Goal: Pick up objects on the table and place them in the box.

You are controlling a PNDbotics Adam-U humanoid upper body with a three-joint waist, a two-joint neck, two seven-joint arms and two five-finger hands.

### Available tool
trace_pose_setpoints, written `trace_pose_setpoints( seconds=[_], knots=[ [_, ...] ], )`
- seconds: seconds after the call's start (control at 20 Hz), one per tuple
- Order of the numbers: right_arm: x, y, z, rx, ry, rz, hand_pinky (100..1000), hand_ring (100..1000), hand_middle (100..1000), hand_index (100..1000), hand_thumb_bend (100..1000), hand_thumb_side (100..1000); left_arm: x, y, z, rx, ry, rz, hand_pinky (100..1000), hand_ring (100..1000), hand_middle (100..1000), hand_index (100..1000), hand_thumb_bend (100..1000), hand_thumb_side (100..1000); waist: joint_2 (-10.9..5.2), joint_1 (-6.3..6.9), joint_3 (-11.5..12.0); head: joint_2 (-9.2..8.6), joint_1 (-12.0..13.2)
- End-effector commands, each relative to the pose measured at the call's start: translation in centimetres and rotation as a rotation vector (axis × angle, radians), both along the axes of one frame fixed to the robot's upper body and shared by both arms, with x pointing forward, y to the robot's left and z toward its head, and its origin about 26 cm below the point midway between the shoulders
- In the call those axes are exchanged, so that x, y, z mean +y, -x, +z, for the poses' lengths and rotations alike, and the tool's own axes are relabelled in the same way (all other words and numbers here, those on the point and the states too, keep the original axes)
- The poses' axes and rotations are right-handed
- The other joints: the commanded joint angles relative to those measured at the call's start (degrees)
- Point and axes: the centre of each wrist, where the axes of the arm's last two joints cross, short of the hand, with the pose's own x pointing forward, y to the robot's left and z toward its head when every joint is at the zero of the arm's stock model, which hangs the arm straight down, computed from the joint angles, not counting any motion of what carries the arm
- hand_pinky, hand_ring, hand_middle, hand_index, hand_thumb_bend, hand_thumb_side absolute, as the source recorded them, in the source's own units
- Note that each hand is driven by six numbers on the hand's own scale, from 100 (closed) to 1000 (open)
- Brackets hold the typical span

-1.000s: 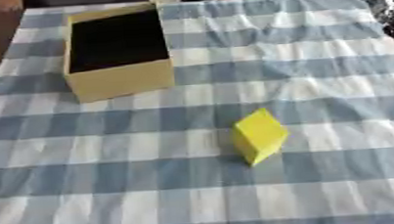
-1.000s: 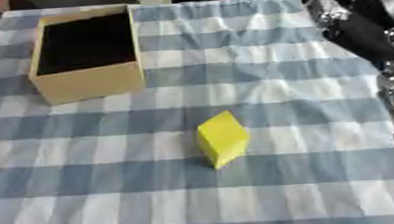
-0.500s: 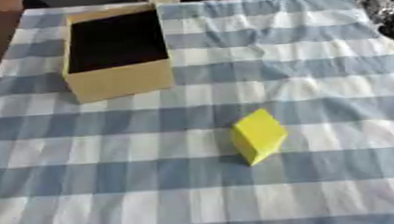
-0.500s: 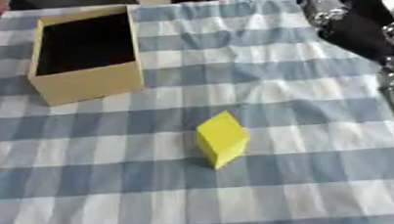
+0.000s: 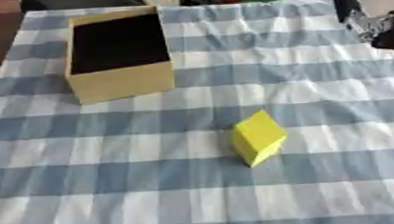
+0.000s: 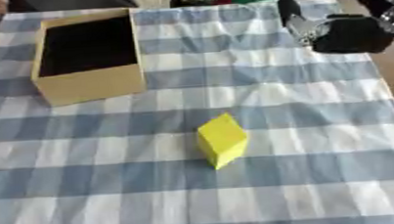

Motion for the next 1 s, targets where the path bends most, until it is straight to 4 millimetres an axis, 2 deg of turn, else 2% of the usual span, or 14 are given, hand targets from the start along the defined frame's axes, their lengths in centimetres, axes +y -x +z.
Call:
trace_pose_setpoints(
  seconds=[0.05,0.25,0.4,0.8,1.0],
  knots=[
    [-0.1,0.8,1.9,-0.031,0.166,0.000,889,902,759,845,100,285,0.4,0.3,0.7,-0.016,-0.036,0.001,960,694,518,718,100,263,-1.33,-0.23,-0.1,0.68,0.2],
    [0.1,0.8,2.2,-0.037,0.317,0.030,891,910,781,847,100,248,0.3,0.2,0.7,-0.015,-0.041,-0.007,959,695,518,718,100,261,-1.34,-0.34,-0.1,0.56,0.3],
    [0.3,0.9,2.3,-0.042,0.407,0.063,894,915,789,849,100,254,0.3,0.2,0.7,-0.014,-0.044,-0.008,960,695,518,718,100,261,-1.40,-0.40,0.0,0.62,0.2],
    [1.0,0.8,2.7,-0.025,0.536,0.122,901,931,808,877,100,343,0.2,0.2,0.7,-0.011,-0.044,-0.014,960,696,518,718,100,263,-1.24,-0.50,0.2,0.54,-0.4],
    [1.4,0.8,2.7,0.003,0.583,0.117,905,946,825,908,100,427,0.1,0.2,0.7,-0.011,-0.044,-0.017,960,696,518,717,100,263,-1.16,-0.57,0.4,0.45,-0.5]
  ],
)
